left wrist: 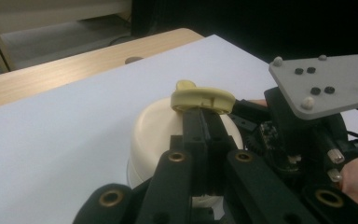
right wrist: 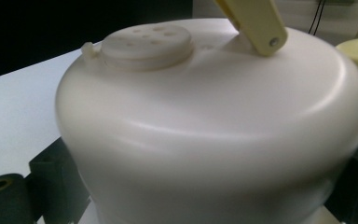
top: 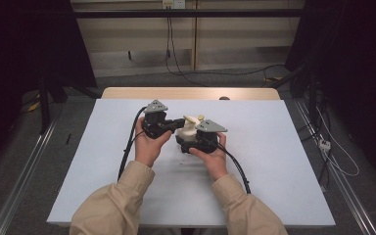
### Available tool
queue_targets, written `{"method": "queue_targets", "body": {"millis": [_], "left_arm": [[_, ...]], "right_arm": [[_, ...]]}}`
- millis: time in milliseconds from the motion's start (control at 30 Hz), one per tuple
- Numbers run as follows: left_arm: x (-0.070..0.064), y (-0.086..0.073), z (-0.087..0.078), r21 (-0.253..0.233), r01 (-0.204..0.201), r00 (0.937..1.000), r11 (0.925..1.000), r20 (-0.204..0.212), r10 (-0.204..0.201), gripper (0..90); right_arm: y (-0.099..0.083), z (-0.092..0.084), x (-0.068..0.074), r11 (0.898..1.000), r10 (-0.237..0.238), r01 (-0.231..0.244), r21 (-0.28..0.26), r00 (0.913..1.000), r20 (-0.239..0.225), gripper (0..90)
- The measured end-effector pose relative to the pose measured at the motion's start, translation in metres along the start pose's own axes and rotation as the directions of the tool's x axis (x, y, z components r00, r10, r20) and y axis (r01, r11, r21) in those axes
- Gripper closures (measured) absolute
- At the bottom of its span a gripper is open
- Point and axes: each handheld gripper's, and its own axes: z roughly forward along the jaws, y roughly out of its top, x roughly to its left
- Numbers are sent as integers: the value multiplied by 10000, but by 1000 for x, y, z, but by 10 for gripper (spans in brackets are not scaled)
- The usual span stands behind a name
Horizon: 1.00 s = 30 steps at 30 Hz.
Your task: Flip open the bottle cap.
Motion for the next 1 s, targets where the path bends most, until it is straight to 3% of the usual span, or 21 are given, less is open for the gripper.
{"method": "queue_targets", "body": {"millis": [1000], "left_arm": [[-3,16,6,54,-161,9998,9999,-70,162,900]], "right_arm": [[0,0,0,10000,42,-42,9,10000,-24,67]]}}
